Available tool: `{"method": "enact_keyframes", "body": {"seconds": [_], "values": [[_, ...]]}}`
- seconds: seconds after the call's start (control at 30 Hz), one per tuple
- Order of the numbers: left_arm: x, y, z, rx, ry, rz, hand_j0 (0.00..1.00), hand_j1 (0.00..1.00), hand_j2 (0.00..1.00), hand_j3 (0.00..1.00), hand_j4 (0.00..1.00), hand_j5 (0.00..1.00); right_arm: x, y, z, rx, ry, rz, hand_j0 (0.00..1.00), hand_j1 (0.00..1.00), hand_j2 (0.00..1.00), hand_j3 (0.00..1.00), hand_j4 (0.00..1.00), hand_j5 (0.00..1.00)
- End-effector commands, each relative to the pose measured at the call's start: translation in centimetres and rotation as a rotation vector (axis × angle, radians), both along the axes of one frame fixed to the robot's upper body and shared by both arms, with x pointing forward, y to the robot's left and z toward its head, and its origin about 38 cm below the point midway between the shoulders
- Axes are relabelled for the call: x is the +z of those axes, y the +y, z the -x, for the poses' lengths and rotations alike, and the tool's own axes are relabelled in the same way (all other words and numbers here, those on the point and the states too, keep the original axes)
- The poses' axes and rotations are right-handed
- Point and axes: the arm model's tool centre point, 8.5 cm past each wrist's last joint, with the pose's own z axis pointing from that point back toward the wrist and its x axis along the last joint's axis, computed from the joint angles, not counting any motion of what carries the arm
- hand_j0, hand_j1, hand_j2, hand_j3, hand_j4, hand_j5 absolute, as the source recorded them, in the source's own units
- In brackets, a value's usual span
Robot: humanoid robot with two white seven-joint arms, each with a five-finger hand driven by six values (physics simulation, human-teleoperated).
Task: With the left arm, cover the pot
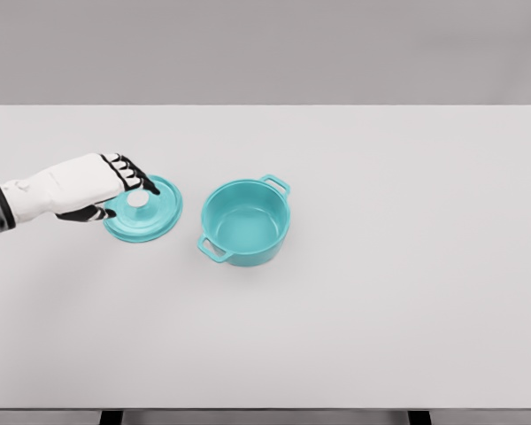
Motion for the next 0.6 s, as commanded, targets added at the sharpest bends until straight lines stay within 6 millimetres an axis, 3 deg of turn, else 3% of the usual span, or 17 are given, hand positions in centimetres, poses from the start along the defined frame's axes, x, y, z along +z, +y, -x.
{"method": "enact_keyframes", "body": {"seconds": [0.0,0.2,0.57], "values": [[-0.4,0.0,-0.1,0.006,0.013,0.006,0.78,0.78,0.78,0.78,0.78,0.78,0.0,0.0,0.0,0.000,0.000,0.000,1.00,1.00,1.00,1.00,1.00,1.00],[-0.2,-0.1,-0.3,0.005,0.008,0.009,0.76,0.76,0.76,0.76,0.76,0.76,0.0,0.0,0.0,0.000,0.000,0.000,1.00,1.00,1.00,1.00,1.00,1.00],[-2.2,-0.6,-1.6,0.033,0.051,0.035,0.77,0.77,0.77,0.77,0.77,0.77,0.0,0.0,0.0,0.000,0.000,0.000,1.00,1.00,1.00,1.00,1.00,1.00]]}}
